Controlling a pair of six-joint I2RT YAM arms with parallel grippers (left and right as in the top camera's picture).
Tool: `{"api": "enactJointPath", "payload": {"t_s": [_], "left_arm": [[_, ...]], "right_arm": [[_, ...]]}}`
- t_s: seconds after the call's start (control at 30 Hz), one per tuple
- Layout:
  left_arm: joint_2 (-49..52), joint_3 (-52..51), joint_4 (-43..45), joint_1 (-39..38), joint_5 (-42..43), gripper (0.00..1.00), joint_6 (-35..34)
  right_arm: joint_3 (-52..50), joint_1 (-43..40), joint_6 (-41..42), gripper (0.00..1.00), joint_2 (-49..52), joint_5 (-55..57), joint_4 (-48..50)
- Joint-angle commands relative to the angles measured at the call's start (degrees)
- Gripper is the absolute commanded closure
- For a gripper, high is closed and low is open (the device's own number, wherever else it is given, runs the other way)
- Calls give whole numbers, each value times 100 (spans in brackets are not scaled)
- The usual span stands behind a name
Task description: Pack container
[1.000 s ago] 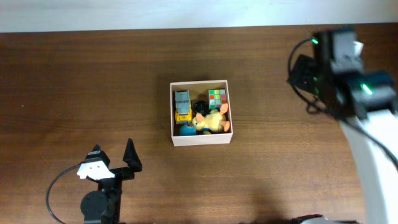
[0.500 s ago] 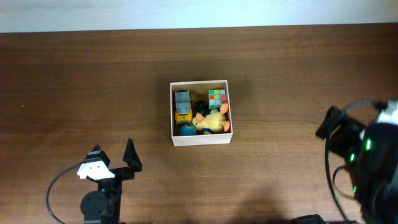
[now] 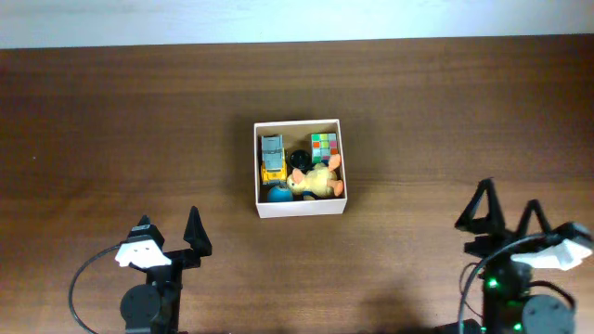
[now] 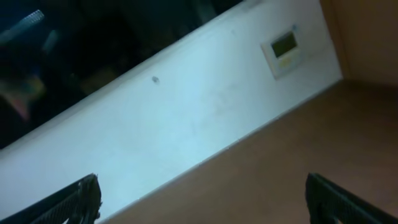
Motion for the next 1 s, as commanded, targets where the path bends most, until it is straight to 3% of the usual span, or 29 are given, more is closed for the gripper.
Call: {"api": "enactJointPath", "payload": {"t_s": [0.0, 0.2, 0.57, 0.97], "left_arm": [[-52, -37, 17, 31, 83, 1, 94], [-52, -37, 17, 31, 83, 1, 94], [-52, -37, 17, 31, 83, 1, 94], [-52, -37, 17, 31, 83, 1, 94]], "right_arm": [[-833, 61, 2, 1, -553, -151, 498], [-1757, 55, 0, 1, -955, -160, 802], [-2472, 57, -66, 1, -955, -120, 817], [-2728, 57, -2057, 1, -955, -778, 831]]}}
